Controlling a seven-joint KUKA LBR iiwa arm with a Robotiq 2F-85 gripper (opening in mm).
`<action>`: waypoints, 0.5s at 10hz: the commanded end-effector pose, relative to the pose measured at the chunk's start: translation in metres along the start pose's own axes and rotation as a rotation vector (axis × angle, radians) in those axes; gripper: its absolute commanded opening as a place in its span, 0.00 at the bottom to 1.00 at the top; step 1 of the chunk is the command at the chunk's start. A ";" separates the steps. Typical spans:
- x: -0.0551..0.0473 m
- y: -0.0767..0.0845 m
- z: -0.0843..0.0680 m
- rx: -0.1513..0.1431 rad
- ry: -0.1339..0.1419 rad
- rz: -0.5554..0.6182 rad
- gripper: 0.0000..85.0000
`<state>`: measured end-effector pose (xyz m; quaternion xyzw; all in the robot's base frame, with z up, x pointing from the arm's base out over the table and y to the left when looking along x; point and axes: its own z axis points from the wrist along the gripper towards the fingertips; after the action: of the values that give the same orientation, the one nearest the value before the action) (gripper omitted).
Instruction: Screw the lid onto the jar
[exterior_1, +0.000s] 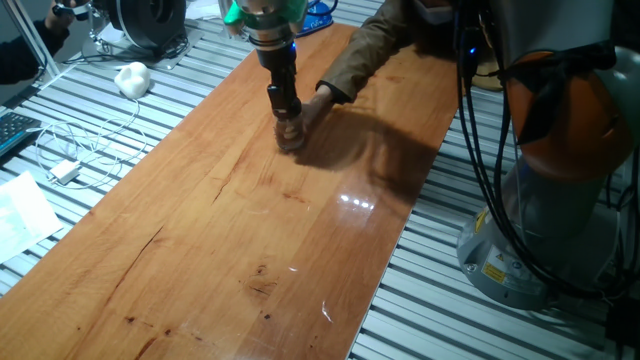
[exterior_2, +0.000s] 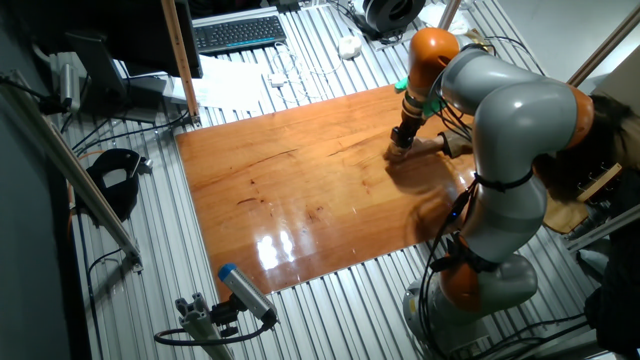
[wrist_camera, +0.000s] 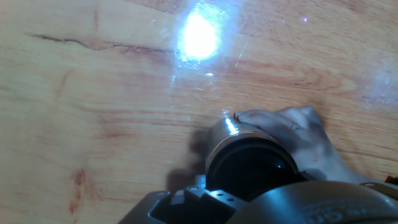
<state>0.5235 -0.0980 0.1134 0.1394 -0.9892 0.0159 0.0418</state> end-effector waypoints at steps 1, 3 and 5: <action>0.000 0.000 0.000 -0.008 0.000 0.029 0.60; 0.000 0.000 0.000 -0.012 0.004 0.096 0.60; 0.000 -0.001 0.001 -0.005 0.000 0.118 0.60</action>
<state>0.5235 -0.0985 0.1128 0.0805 -0.9958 0.0160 0.0404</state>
